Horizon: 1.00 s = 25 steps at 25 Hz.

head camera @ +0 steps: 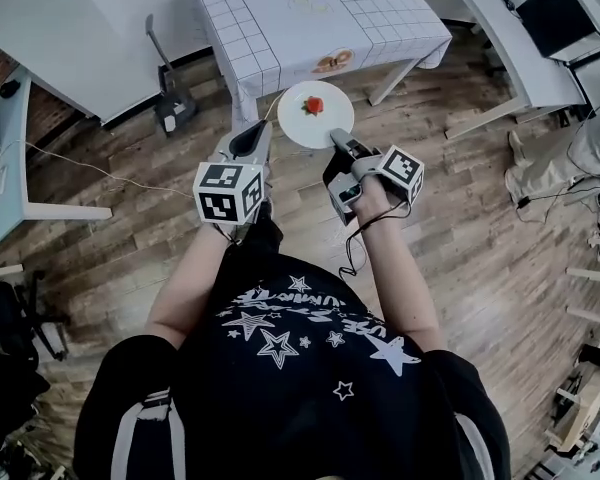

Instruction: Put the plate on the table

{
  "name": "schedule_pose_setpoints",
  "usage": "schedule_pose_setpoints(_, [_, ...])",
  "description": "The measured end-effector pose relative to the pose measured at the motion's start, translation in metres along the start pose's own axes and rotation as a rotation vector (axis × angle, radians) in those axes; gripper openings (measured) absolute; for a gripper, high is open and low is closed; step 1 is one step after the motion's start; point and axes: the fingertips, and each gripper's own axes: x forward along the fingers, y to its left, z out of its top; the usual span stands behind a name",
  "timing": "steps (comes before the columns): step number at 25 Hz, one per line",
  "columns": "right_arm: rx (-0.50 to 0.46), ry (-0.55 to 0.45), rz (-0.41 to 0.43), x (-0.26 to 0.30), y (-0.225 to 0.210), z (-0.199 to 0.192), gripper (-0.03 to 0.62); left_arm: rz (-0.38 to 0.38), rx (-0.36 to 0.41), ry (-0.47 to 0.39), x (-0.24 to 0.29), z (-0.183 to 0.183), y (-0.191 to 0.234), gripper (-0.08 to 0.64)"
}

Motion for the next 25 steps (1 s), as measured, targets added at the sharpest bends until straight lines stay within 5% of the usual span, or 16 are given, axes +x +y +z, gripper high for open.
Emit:
schedule_pose_setpoints(10, [-0.019, 0.004, -0.018, 0.089, 0.036, 0.049, 0.020, 0.001, -0.030, 0.010, 0.071, 0.049, 0.066, 0.009])
schedule_pose_setpoints(19, [-0.051, -0.008, -0.028, 0.046, 0.021, 0.056, 0.020, -0.029, -0.022, 0.000, 0.071, 0.030, 0.027, 0.009])
schedule_pose_setpoints(25, [-0.046, -0.026, -0.004, 0.073, 0.022, 0.073, 0.020, -0.042, -0.033, 0.005, 0.093, 0.036, 0.049, 0.009])
